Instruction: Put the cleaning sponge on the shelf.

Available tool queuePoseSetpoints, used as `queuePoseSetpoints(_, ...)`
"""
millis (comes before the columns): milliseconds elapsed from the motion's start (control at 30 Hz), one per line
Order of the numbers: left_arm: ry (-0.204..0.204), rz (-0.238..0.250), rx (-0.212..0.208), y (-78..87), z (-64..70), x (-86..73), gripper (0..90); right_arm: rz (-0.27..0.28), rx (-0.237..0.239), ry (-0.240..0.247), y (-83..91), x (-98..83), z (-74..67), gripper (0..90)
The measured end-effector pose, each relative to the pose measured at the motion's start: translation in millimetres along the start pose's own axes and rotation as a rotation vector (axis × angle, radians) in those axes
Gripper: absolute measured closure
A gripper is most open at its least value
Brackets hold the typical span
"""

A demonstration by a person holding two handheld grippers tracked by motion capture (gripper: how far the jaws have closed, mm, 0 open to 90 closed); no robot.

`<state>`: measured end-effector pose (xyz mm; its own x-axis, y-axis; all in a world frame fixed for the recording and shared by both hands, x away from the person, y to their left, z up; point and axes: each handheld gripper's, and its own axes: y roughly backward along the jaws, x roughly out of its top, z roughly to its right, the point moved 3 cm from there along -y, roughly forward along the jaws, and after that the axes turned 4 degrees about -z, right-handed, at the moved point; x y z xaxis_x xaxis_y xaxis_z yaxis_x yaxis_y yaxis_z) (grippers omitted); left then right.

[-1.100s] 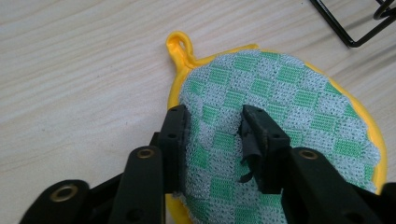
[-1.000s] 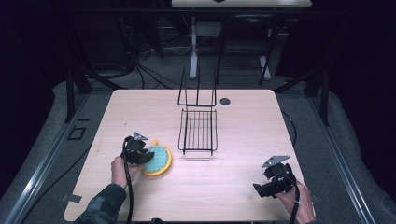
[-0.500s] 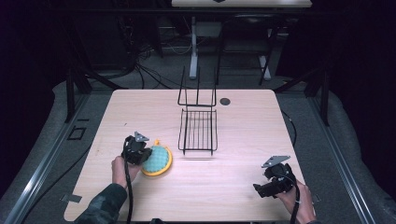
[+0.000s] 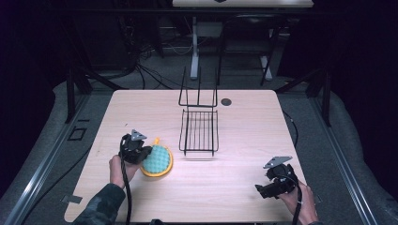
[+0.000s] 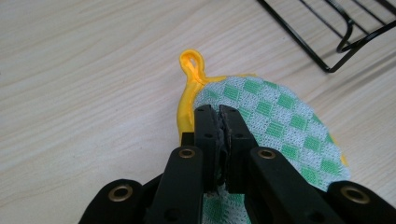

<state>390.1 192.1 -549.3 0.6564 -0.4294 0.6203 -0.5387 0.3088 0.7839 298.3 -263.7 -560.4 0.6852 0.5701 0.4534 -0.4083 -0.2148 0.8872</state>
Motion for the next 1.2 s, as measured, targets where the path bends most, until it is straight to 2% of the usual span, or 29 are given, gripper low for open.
queuePoseSetpoints(233,-0.01,0.026,-0.008,10.7,1.4,3.1,87.3,0.001,-0.008,0.004,-0.4,-0.1,0.4,8.8)
queuePoseSetpoints(700,0.009,0.082,-0.035,26.2,3.0,12.2,87.2,0.003,-0.016,0.0,-0.4,-0.1,1.0,8.8)
queuePoseSetpoints(800,0.007,0.079,-0.038,28.8,1.4,12.4,87.2,-0.001,-0.014,-0.003,-1.3,-0.1,1.6,8.8)
queuePoseSetpoints(1033,0.028,0.123,-0.069,41.9,-0.3,16.2,87.2,-0.004,-0.019,-0.003,-2.0,-0.6,1.5,9.0)
queuePoseSetpoints(1200,0.022,0.149,-0.076,48.2,0.2,22.4,87.2,-0.001,-0.015,-0.007,-1.6,-0.8,1.8,9.3)
